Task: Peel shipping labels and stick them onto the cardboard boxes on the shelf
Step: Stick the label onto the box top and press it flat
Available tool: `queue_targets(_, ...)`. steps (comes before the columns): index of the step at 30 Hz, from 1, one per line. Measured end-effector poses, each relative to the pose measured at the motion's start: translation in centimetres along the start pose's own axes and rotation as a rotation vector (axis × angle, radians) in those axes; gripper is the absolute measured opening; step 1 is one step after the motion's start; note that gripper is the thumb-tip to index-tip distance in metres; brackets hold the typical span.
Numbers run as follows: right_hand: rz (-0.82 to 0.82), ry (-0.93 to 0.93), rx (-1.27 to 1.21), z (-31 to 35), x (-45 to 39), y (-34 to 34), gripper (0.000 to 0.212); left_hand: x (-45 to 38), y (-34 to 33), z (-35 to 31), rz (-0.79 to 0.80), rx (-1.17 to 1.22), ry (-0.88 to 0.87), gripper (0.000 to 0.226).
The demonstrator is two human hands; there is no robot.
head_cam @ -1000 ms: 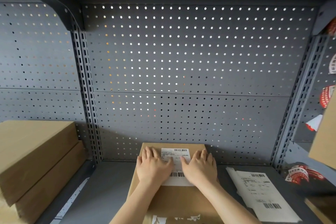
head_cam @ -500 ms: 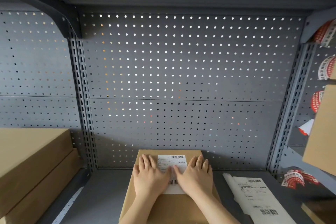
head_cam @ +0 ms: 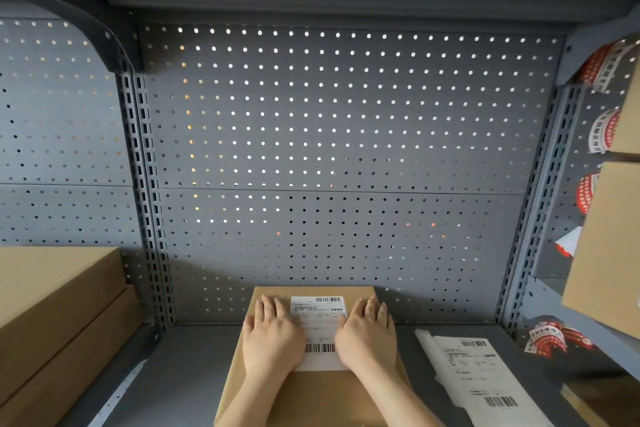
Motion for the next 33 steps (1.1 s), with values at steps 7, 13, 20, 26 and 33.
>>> queue_targets(7, 0.003, 0.015, -0.02, -0.2, 0.1, 0.5, 0.06, -0.4, 0.3, 0.7, -0.062, 0.118, 0.029, 0.056)
queue_targets(13, -0.048, -0.005, -0.123, -0.4, 0.0, 0.9, 0.052, 0.1, 1.8, 0.5, -0.132, 0.224, 0.068, 0.032)
queue_targets(20, -0.042, 0.018, 0.01, 0.1, 1.5, 0.8, 0.077, 1.4, 0.8, -0.9, -0.123, -0.021, -0.015, 0.072)
queue_targets(26, -0.02, 0.008, 0.034, -0.1, 2.6, 0.8, 0.087, 2.8, 0.8, -1.3, -0.072, -0.097, -0.002, 0.091)
queue_targets(33, -0.01, 0.01, 0.017, -0.4, 2.9, 0.4, 0.087, 3.6, 0.7, -1.1, -0.018, -0.08, 0.002, 0.09)
Point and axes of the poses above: each hand's wrist, its own x-axis away from the middle knuckle, its own y-axis out of the back of the hand, z = x × y, the point moved 5 cm from there along -x, towards the middle knuckle, and after that the axes turned 6 degrees about -z, right-handed, at the moved point
